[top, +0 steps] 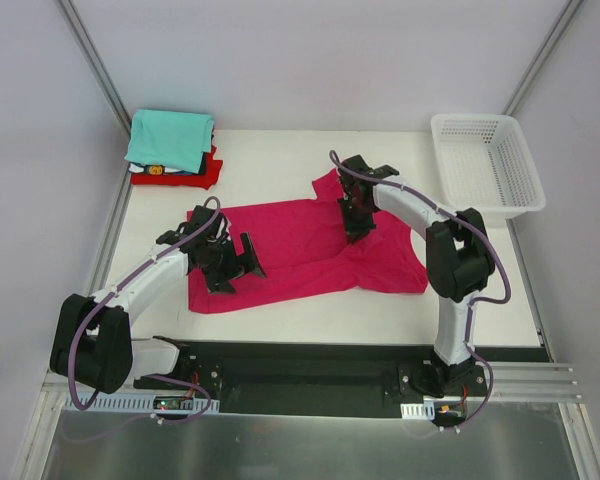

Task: Fold and stack the t-shirts

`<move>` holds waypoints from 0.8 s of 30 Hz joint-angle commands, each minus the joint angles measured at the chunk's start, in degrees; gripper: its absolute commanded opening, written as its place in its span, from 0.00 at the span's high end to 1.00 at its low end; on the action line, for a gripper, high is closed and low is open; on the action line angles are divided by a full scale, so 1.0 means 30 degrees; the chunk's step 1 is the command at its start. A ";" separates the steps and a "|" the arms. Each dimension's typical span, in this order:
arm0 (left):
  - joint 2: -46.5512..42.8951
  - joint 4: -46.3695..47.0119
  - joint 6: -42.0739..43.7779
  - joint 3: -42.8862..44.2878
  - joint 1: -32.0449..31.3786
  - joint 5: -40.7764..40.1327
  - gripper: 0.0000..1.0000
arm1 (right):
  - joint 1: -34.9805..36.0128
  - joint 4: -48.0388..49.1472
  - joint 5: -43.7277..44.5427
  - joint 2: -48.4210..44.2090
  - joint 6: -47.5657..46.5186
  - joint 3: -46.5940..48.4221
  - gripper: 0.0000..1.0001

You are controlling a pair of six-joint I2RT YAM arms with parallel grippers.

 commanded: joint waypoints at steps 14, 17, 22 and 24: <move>0.0153 -0.0208 0.0002 0.0183 -0.0299 0.0153 0.01 | 0.1526 -0.0817 -0.1077 0.1653 0.0460 0.2963 0.91; 0.0154 -0.0237 0.0031 0.0183 -0.0329 0.0124 0.01 | 0.1936 -0.0759 -0.1048 0.2063 0.0548 0.3140 0.91; 0.0124 -0.0237 0.0090 0.0212 -0.0329 0.0182 0.01 | 0.2347 -0.0612 -0.1253 0.2620 0.0695 0.3579 0.91; 0.0154 -0.0238 0.0090 0.0182 -0.0329 0.0212 0.01 | 0.2434 -0.0641 -0.1224 0.2942 0.0695 0.3871 0.91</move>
